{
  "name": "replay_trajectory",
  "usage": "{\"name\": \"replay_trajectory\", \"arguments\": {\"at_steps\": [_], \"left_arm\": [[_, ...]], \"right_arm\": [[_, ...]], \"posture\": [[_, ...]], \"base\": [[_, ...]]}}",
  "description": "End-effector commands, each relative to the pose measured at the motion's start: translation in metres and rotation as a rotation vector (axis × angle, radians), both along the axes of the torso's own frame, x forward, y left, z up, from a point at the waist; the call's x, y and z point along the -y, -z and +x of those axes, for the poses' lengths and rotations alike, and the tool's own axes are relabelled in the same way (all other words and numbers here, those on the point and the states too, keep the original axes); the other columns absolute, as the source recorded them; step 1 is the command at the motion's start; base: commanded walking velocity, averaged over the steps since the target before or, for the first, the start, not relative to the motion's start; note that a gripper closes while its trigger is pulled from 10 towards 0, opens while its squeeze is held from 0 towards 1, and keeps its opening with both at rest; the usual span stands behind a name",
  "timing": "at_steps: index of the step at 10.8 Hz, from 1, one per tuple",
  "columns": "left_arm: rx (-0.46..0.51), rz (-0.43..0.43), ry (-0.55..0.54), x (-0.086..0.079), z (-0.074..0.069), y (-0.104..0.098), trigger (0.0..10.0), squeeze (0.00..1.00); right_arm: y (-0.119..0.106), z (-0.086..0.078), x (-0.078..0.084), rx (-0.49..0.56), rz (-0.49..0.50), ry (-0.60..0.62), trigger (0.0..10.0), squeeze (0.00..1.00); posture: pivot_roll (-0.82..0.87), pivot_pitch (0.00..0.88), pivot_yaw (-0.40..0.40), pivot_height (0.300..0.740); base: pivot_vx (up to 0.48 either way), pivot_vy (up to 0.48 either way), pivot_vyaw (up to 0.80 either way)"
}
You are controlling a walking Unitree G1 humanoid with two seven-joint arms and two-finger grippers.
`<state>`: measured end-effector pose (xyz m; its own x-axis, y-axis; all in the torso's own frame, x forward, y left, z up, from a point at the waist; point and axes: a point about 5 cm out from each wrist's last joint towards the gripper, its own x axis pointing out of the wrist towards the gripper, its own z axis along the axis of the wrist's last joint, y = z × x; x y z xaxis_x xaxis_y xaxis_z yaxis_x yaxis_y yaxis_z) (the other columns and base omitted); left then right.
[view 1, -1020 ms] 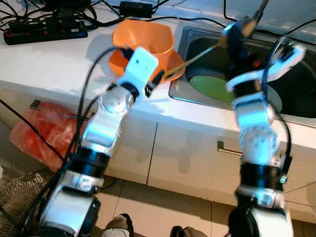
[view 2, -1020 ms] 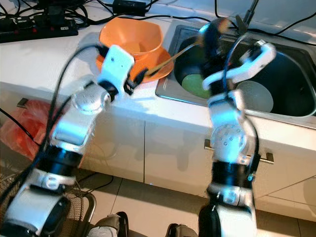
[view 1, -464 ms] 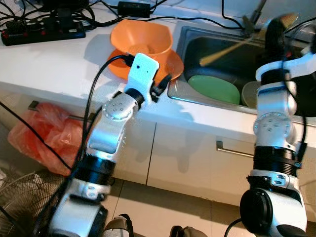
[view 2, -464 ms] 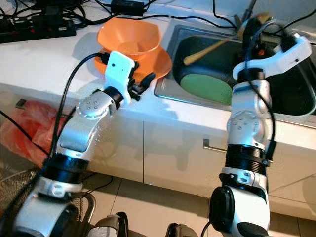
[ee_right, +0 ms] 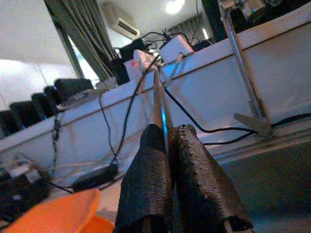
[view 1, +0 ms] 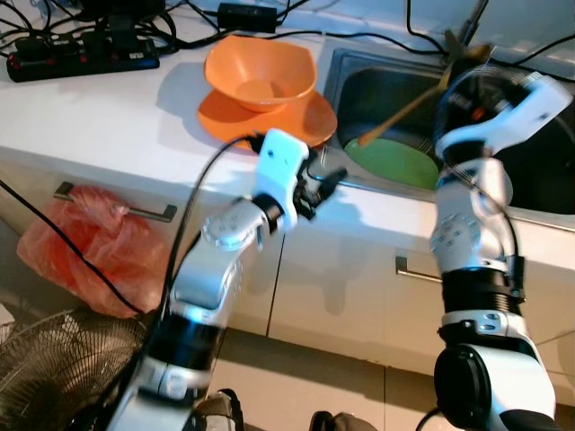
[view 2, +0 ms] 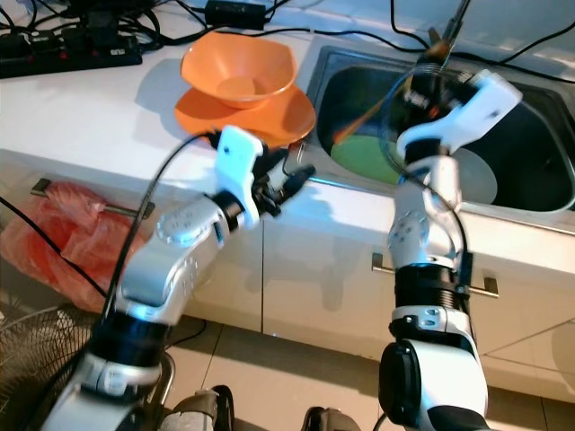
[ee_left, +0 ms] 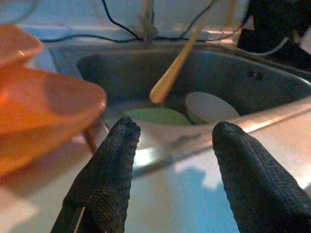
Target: Kitchen organization
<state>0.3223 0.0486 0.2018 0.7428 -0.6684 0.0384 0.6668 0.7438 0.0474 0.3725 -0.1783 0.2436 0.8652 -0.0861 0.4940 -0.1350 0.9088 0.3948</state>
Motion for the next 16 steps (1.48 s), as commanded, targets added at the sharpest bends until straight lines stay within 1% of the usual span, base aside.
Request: {"name": "replay_trajectory", "arguments": {"at_steps": [1,2,4,5,6,7,8,10,13,16], "left_arm": [[-0.001,-0.006,0.04,0.007,-0.006,-0.002,10.0,0.0],[-0.009,-0.005,0.051,0.008,-0.009,0.001,10.0,0.0],[-0.026,0.005,0.062,0.009,-0.014,0.005,10.0,0.0],[-0.032,0.011,0.075,0.009,-0.016,0.006,10.0,0.0],[-0.035,0.013,0.069,0.008,-0.016,0.007,10.0,0.0],[-0.034,0.012,0.031,0.005,-0.013,0.007,10.0,0.0],[-0.033,0.013,0.024,0.004,-0.013,0.007,10.0,0.0],[-0.036,0.017,0.022,0.004,-0.013,0.007,10.0,0.0],[-0.035,0.03,-0.013,-0.001,-0.01,0.009,10.0,0.0],[-0.038,0.03,-0.019,0.0,-0.01,0.011,10.0,0.0]], "right_arm": [[-0.001,0.0,0.001,0.018,-0.045,0.021,10.0,0.0],[0.002,0.002,0.0,0.011,-0.078,0.032,10.0,0.0],[0.007,0.004,0.002,0.003,-0.113,0.054,10.0,0.0],[0.011,0.005,0.0,0.002,-0.176,0.062,10.0,0.0],[0.015,0.005,-0.001,-0.008,-0.201,0.065,10.0,0.0],[0.025,0.006,-0.002,-0.042,-0.228,0.069,10.0,0.0],[0.028,0.007,-0.003,-0.054,-0.257,0.066,10.0,0.0],[0.036,0.008,-0.002,-0.082,-0.286,0.061,10.0,0.0],[0.049,0.009,-0.005,-0.137,-0.318,0.048,10.0,0.0],[0.051,0.012,-0.006,-0.161,-0.323,0.027,10.0,0.0]], "posture": [[0.08,0.121,-0.082,0.74],[0.09,0.122,-0.084,0.74],[0.09,0.123,-0.085,0.74],[0.09,0.125,-0.084,0.74],[0.09,0.125,-0.083,0.74],[0.09,0.125,-0.084,0.74],[0.09,0.125,-0.084,0.74],[0.09,0.128,-0.084,0.74],[0.09,0.131,-0.084,0.74],[0.08,0.124,-0.083,0.74]], "base": [[0.0,0.0,0.0],[0.0,0.0,0.0],[0.0,0.0,0.0],[0.0,0.0,0.0],[0.0,0.0,0.0],[0.0,0.0,0.0],[0.0,0.0,0.0],[0.0,0.0,0.0],[0.0,0.0,0.0],[0.0,0.0,0.0]]}}
